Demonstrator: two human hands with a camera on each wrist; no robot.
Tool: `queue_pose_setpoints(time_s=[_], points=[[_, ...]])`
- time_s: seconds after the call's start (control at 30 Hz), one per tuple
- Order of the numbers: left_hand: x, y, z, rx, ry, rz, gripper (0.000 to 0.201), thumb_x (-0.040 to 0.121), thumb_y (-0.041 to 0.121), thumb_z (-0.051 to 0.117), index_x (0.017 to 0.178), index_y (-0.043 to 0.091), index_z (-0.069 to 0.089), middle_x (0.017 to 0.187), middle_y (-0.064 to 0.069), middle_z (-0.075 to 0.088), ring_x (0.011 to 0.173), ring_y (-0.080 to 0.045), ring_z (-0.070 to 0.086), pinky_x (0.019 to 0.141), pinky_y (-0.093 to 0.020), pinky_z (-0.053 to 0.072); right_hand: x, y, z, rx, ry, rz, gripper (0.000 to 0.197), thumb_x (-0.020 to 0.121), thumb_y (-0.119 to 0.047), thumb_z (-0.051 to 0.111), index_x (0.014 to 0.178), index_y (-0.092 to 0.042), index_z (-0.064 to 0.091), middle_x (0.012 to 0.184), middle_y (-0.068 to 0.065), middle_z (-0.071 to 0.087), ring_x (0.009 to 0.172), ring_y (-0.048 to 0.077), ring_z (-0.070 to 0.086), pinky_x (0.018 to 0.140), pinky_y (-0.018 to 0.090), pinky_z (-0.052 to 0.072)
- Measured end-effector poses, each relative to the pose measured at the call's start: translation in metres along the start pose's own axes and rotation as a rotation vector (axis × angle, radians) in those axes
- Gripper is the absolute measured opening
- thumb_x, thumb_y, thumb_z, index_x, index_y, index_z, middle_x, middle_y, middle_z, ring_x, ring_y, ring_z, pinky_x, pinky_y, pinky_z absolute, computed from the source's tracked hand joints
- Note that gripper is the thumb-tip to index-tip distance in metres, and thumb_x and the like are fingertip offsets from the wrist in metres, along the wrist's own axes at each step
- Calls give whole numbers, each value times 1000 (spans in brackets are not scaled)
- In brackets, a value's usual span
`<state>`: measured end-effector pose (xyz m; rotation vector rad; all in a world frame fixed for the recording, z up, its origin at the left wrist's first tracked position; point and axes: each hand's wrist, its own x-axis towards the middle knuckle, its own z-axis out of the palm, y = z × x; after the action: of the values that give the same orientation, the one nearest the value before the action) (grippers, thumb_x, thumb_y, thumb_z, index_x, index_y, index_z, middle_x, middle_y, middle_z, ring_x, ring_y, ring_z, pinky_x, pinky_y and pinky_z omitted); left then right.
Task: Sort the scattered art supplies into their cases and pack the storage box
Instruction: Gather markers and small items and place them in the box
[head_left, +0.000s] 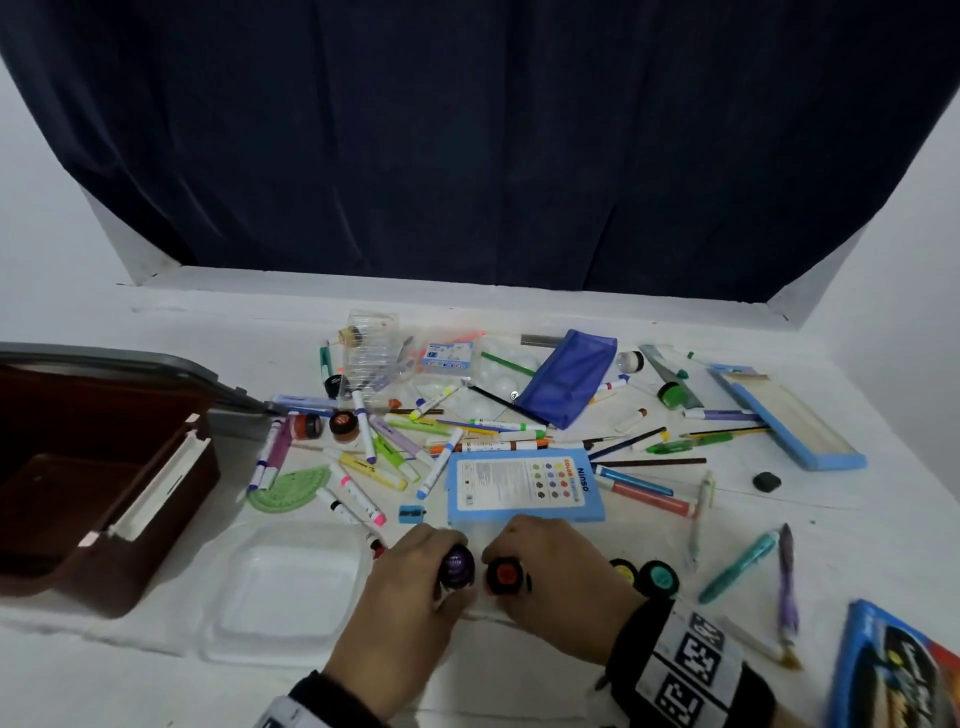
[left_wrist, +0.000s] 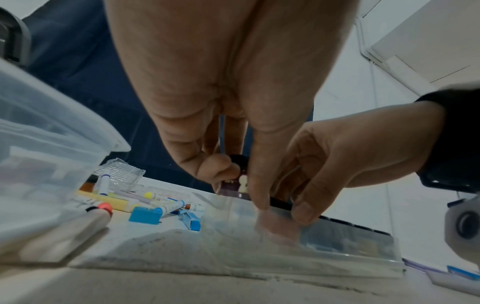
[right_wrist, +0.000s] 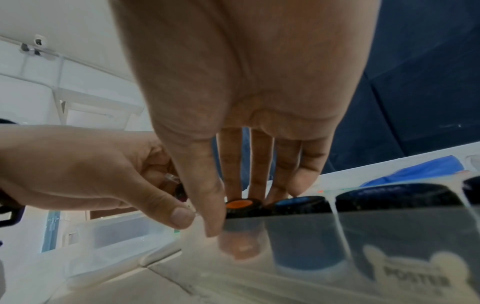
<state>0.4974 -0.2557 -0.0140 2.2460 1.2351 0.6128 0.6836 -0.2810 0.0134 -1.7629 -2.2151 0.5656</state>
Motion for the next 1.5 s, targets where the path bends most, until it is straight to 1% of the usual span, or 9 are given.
queue_pose_setpoints(time_s=[0.27,0.37,0.5,0.7,0.83,1.03,1.2,1.33,1.5], points=[[5,-6,5,0,6,126,29,76,13,76,100,25,67,91,13,61,77,-2,52,68,-10,37,-2,2,0,-37,-19,51,10,86,-30,64,93,-24,69,88,-5,67,79,10,59,74,28,51],[5,-9,7,16,-6,144,31,77,18,76,103,28,66,91,14,63,75,1,50,69,-8,35,-4,5,0,-5,-22,62,12,87,-30,67,99,-28,69,92,-9,68,83,8,60,77,26,51],[7,-4,7,3,-25,141,25,80,20,76,99,30,63,84,20,59,70,6,51,66,-7,40,-1,8,0,-23,-35,72,18,85,-30,69,103,-29,68,96,-9,68,88,11,62,80,34,55],[9,-1,8,-9,-65,92,17,85,28,72,95,30,58,81,17,61,74,-3,56,65,-13,41,6,11,-11,-33,-127,55,27,82,-42,74,106,-31,68,102,-10,68,91,10,62,84,32,54],[2,-5,11,20,-61,65,37,74,27,77,109,24,66,93,12,66,75,0,53,66,-5,34,9,13,-15,-43,-163,33,33,81,-44,75,110,-30,67,106,-9,68,93,11,62,85,34,54],[2,-5,7,9,-76,46,45,66,22,75,109,29,63,92,10,69,80,-1,52,74,-5,34,14,18,-20,-58,-206,-20,32,80,-47,73,105,-28,68,101,-8,69,89,13,64,81,35,54],[2,4,2,44,-75,14,43,73,39,68,114,26,68,101,12,70,92,-1,56,80,3,33,15,25,-22,5,-217,-47,43,77,-56,73,111,-29,67,104,-10,69,92,9,63,83,35,54],[16,19,-10,54,-6,22,34,86,39,72,118,39,62,96,24,60,84,2,56,70,-4,38,9,35,-38,129,-46,-29,37,83,-56,66,113,-33,64,104,-15,66,89,1,62,82,29,53],[49,47,-16,-59,119,43,19,90,42,65,108,40,60,86,14,61,76,-11,59,63,-10,39,6,62,-67,250,275,14,13,87,-33,71,100,-30,69,83,-15,69,74,1,66,70,23,54]])
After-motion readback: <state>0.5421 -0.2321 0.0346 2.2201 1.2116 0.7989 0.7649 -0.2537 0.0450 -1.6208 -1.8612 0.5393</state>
